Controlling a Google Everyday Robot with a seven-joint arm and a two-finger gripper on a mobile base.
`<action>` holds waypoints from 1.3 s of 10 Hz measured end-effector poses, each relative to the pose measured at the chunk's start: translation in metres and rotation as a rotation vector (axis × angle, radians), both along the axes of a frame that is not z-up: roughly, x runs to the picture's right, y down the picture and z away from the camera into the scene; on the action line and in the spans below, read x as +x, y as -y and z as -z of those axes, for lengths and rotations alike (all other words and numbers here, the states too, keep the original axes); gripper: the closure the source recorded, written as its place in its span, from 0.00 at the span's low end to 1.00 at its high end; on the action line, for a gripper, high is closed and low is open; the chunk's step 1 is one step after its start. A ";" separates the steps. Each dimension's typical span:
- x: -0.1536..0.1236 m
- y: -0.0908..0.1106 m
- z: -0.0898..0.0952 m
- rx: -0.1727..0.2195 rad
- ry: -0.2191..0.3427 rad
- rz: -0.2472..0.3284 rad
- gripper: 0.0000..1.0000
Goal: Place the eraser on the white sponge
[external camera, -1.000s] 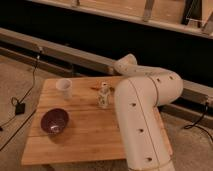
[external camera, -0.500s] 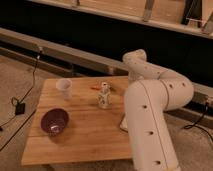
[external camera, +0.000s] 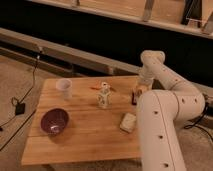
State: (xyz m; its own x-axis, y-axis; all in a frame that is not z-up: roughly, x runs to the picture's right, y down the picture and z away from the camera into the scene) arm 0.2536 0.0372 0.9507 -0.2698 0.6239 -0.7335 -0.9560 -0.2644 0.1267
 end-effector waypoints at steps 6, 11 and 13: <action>-0.003 -0.005 -0.008 -0.030 0.049 0.108 0.35; -0.011 -0.011 -0.019 -0.053 0.052 0.172 0.35; -0.017 -0.008 -0.018 -0.050 0.062 0.167 0.35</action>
State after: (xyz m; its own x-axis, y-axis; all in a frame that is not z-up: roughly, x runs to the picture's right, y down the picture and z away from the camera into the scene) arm 0.2371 0.0452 0.9690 -0.1182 0.6186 -0.7767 -0.9926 -0.0958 0.0748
